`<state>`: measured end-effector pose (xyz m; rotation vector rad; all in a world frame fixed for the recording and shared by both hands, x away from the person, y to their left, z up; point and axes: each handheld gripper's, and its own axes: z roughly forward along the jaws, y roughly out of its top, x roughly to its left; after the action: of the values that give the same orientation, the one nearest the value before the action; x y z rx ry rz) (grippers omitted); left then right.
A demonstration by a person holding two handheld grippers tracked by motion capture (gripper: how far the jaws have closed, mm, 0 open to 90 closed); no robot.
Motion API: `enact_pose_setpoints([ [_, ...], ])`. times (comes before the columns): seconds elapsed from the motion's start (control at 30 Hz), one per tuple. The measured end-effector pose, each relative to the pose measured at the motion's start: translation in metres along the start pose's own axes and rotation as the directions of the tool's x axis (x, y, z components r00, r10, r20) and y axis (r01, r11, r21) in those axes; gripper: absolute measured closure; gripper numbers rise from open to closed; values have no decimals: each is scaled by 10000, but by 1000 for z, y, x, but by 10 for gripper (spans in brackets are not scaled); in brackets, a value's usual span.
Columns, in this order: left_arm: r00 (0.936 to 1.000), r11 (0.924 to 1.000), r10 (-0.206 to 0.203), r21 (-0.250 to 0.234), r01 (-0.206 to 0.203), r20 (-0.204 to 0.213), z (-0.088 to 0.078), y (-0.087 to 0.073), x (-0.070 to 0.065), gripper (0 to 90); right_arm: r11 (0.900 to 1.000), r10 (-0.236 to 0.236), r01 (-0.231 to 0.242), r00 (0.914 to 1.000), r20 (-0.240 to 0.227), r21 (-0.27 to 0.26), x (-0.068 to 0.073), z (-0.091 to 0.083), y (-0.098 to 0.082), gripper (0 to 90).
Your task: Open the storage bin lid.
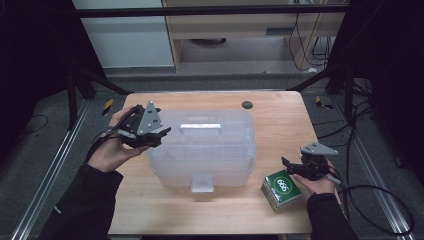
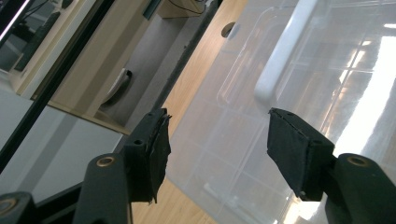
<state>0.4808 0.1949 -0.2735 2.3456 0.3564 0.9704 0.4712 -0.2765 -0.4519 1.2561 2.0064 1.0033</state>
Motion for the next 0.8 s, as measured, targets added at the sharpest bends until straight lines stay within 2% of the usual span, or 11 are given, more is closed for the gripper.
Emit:
enact_pose_setpoints([
  [0.37,9978,9978,629,195,-634,231,8,12,-10,383,10000,-4,3,10000,80,55,-3,3,-1,215],
  [0.5,9963,9969,784,-5,-784,342,10,19,-13,383,10000,-76,76,9999,108,50,-3,2,-1,215],
  [0.6,9948,9954,949,102,-953,383,13,22,-14,383,10000,60,-60,9999,110,43,-4,2,-1,214],
  [0.8,9911,9918,1229,295,-1245,501,22,26,-20,383,9999,-7,6,9999,103,105,-3,3,-1,213],
])
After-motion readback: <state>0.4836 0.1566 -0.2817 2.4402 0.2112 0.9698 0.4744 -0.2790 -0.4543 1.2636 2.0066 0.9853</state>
